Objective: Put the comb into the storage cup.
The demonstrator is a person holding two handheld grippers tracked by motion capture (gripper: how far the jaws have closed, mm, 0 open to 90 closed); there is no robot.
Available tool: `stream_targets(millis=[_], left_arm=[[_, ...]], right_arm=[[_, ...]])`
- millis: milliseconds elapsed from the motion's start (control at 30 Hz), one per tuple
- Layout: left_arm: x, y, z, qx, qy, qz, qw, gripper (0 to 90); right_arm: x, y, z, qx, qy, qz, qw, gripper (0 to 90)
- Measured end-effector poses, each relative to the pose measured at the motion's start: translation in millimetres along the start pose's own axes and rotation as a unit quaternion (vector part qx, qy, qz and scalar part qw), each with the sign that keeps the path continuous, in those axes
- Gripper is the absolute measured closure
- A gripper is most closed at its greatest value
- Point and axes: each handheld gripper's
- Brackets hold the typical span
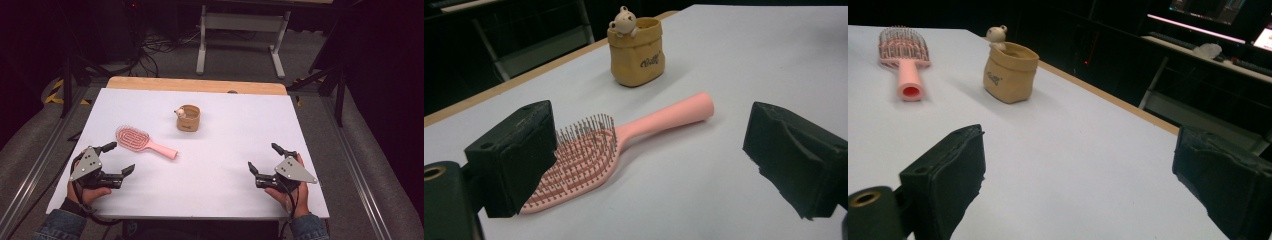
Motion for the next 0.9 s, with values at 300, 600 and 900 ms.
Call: stream_targets(millis=[300, 600, 900], left_arm=[[0.4, -5.0, 1.3, 0.008, 0.007, 0.000, 0.9999, 13.0], [-7.9, -12.0, -3.4, -0.004, 0.019, 0.007, 0.9998, 27.2], [-25.5, -43.6, -12.7, 0.011, -0.004, 0.060, 0.9981, 68.9]], right_arm=[[10.6, 2.4, -9.6, 0.011, -0.038, 0.001, 0.9992, 8.3], [12.6, 3.0, -12.1, 0.012, -0.050, 0.002, 0.9987, 9.0], [11.7, -11.9, -5.9, 0.004, -0.032, 0.021, 0.9993, 9.8]])
Point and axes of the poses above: each handheld gripper's, and its own axes: y roughly backward along the jaws, x roughly out of its underside, z roughly to its left, and after that the axes turned 6 degrees about z, right-handed
